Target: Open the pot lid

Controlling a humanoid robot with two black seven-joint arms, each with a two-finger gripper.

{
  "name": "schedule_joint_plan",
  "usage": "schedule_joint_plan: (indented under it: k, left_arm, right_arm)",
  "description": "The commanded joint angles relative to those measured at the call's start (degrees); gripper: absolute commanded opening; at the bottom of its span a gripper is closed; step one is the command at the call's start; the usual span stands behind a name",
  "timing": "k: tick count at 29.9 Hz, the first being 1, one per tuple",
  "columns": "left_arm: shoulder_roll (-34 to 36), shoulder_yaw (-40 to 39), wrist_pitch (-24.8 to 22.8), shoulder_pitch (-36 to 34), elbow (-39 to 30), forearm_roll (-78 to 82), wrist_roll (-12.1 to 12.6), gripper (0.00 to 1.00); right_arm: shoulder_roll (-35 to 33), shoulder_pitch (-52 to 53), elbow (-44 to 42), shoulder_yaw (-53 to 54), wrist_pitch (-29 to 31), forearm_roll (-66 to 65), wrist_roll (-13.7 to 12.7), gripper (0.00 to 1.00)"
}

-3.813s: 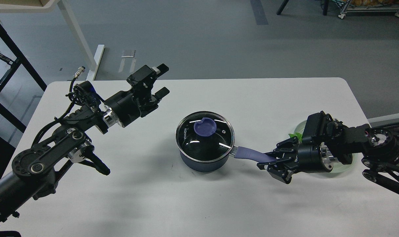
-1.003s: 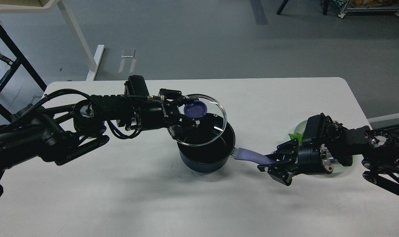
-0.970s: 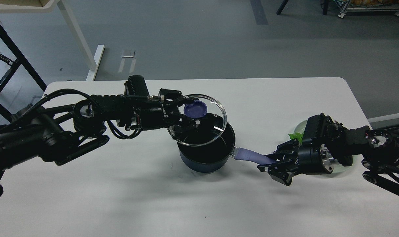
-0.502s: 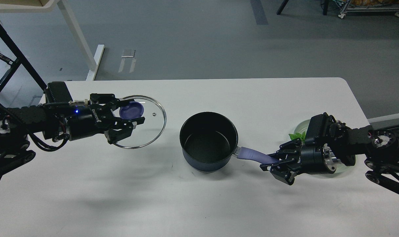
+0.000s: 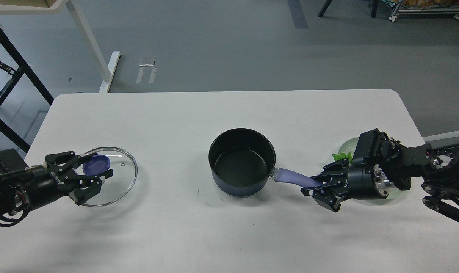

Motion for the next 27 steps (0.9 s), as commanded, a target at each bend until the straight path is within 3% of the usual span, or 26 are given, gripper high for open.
schedule_joint_plan:
  k: [1, 12, 14, 17, 21, 27]
  left_arm:
    - [-1.97, 1.66, 0.16, 0.05, 3.48, -0.25, 0.01, 0.41]
    - [-4.87, 6.14, 0.16, 0.40, 7.88, -4.39, 0.01, 0.44]
    - [-4.96, 6.41, 0.16, 0.40, 7.88, -4.56, 0.01, 0.53]
    - [-4.87, 6.33, 0.16, 0.40, 7.88, -5.44, 0.01, 0.90]
    - [-4.87, 6.41, 0.16, 0.14, 7.88, -6.49, 0.01, 0.97]
    - [-4.08, 6.06, 0.16, -0.83, 6.22, -7.81, 0.01, 0.98]
  right_arm:
    - [0.00, 0.01, 0.00, -0.05, 0.00, 0.00, 0.00, 0.21]
    - [-0.09, 0.01, 0.09, -0.13, 0.00, 0.00, 0.00, 0.21]
    - [-0.09, 0.01, 0.09, -0.13, 0.00, 0.00, 0.00, 0.21]
    - [-0.09, 0.01, 0.09, -0.13, 0.00, 0.00, 0.00, 0.21]
    - [-0.09, 0.01, 0.09, -0.13, 0.00, 0.00, 0.00, 0.22]
    - [-0.09, 0.01, 0.09, -0.13, 0.00, 0.00, 0.00, 0.23]
